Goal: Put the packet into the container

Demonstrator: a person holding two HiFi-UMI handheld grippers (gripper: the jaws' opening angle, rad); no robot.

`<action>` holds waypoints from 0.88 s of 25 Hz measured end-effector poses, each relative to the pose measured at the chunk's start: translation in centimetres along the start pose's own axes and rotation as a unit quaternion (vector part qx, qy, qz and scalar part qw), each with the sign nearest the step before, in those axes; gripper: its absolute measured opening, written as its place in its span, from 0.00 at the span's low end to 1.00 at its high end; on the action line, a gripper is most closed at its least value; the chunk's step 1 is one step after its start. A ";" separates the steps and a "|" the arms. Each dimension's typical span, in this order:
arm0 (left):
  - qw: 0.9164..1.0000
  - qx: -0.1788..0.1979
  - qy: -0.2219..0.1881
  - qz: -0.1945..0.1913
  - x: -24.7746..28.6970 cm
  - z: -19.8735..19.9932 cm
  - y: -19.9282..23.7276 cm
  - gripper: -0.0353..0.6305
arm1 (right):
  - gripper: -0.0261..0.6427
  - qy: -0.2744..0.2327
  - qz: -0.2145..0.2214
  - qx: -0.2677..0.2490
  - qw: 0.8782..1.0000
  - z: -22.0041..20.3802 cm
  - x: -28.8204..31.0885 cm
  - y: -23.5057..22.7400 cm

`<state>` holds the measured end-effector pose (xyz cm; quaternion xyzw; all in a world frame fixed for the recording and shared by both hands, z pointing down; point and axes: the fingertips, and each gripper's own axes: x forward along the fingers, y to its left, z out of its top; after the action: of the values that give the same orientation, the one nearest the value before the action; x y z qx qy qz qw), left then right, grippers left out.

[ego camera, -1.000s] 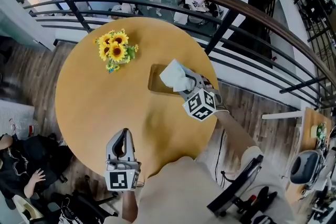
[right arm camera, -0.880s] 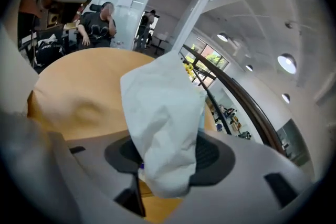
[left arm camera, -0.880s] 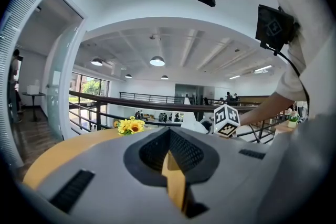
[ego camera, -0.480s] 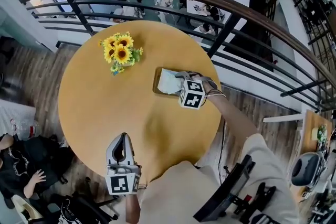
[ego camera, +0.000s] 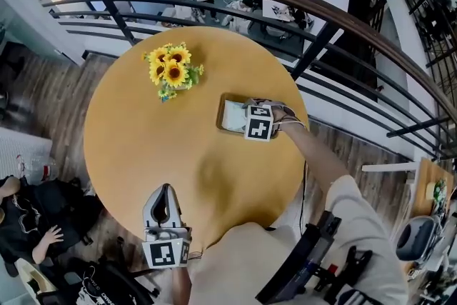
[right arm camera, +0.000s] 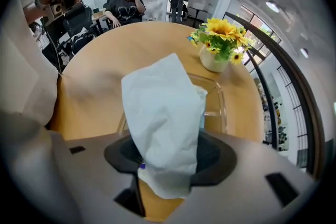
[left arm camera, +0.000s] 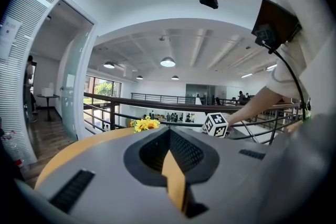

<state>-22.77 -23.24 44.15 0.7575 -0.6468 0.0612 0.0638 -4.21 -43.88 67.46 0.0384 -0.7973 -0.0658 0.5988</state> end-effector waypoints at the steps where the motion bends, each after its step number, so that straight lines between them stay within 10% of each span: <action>1: 1.000 0.000 0.001 0.001 0.0 0.0 0.1 0.06 | 0.38 0.001 0.003 0.002 1.000 -0.1 0.3 0.1; 22: 1.000 0.000 0.005 -0.004 1.2 -0.3 0.1 0.06 | 0.41 -0.020 -0.025 0.008 0.999 0.8 0.7 -0.9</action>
<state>-22.65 -24.34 44.61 0.7596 -0.6436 0.0645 0.0675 -5.20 -44.86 67.76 0.0623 -0.8084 -0.0752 0.5805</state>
